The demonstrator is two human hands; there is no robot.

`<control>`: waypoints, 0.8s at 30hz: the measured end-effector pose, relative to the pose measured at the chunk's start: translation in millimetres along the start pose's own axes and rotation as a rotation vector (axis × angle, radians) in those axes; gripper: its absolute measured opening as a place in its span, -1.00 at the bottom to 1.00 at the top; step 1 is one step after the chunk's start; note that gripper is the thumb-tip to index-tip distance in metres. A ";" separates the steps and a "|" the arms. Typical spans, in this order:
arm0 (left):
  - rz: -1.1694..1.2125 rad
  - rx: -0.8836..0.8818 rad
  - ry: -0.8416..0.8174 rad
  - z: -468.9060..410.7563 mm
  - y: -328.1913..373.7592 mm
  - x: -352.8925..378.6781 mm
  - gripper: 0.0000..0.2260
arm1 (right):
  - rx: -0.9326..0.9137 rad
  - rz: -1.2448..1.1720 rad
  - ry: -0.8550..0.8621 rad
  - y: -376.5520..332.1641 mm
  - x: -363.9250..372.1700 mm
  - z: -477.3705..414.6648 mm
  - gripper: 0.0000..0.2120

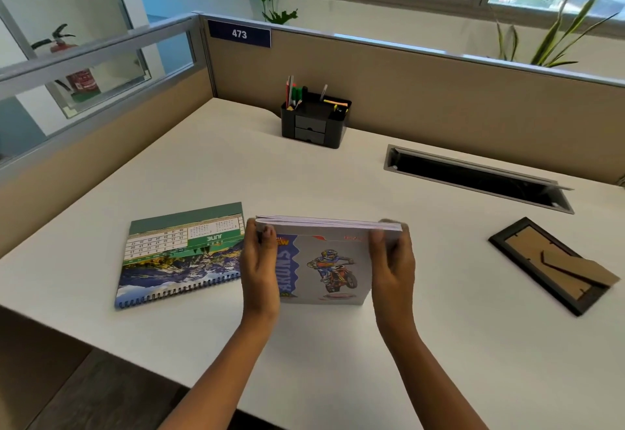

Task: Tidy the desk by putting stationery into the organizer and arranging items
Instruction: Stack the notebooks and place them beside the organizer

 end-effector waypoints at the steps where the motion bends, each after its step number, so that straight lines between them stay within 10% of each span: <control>1: -0.011 0.021 0.003 -2.3 8.5 3.5 -0.89 | -0.020 0.006 0.037 -7.1 0.4 -3.3 -0.72; 11: -0.064 -0.018 0.007 -12.4 14.6 8.8 -0.83 | -0.037 -0.009 0.318 -6.3 7.4 -9.8 -0.70; 20: -0.354 -0.212 -0.123 21.3 -78.8 -22.9 -0.68 | 0.080 0.164 0.117 85.6 9.4 33.9 -0.96; 24: -0.500 -0.289 -0.148 23.4 -101.4 -36.8 -0.60 | 0.189 0.293 0.063 116.8 4.7 50.2 -0.62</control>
Point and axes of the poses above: each hand's wrist, its own z-axis away from the middle knuckle, its own x-axis out of the palm, y = z × x, the point moved 4 cm from there along -z, towards the middle knuckle, and after that the axes turned 13 degrees about -y, right-handed, at the moved point
